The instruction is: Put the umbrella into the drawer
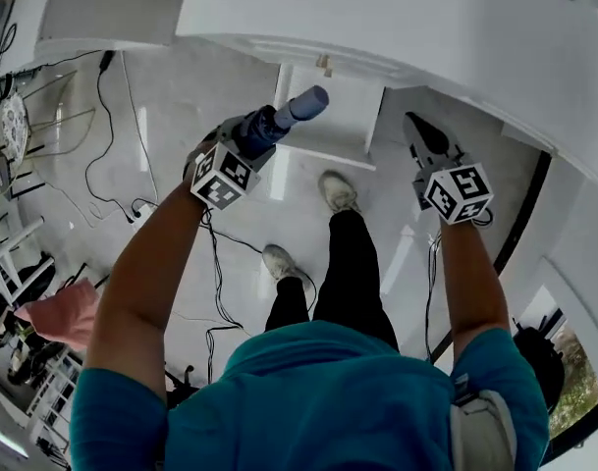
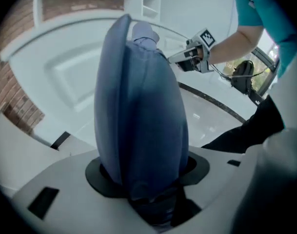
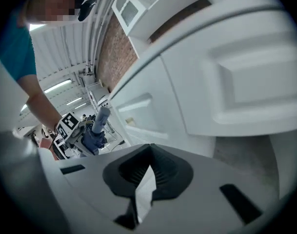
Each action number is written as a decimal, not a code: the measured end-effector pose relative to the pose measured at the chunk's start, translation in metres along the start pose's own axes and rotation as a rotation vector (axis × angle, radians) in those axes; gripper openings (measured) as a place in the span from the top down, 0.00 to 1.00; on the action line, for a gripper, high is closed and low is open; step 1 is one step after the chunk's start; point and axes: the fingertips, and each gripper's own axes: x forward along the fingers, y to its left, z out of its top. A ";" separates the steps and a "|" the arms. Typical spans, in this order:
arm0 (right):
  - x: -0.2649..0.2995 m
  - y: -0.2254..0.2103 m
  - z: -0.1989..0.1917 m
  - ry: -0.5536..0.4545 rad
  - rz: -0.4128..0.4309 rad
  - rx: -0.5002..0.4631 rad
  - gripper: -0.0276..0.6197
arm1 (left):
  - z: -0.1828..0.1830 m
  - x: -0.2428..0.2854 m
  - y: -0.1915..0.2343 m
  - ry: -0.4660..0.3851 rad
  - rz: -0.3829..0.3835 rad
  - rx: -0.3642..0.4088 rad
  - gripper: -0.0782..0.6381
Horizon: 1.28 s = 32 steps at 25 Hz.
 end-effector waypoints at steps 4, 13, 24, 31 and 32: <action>-0.006 -0.067 -0.063 0.027 -0.078 0.042 0.92 | -0.007 0.094 -0.016 0.096 -0.072 0.082 0.54; 0.017 -0.122 -0.174 0.095 -0.110 0.056 0.92 | -0.049 0.258 -0.028 0.267 -0.115 0.333 0.54; 0.032 -0.135 -0.223 0.149 -0.118 -0.017 0.92 | -0.090 0.352 -0.043 0.356 -0.148 0.480 0.54; 0.035 -0.119 -0.249 0.164 -0.119 -0.012 0.92 | -0.110 0.362 -0.050 0.373 -0.145 0.536 0.54; 0.036 -0.118 -0.251 0.164 -0.115 -0.010 0.92 | -0.111 0.364 -0.051 0.378 -0.145 0.542 0.54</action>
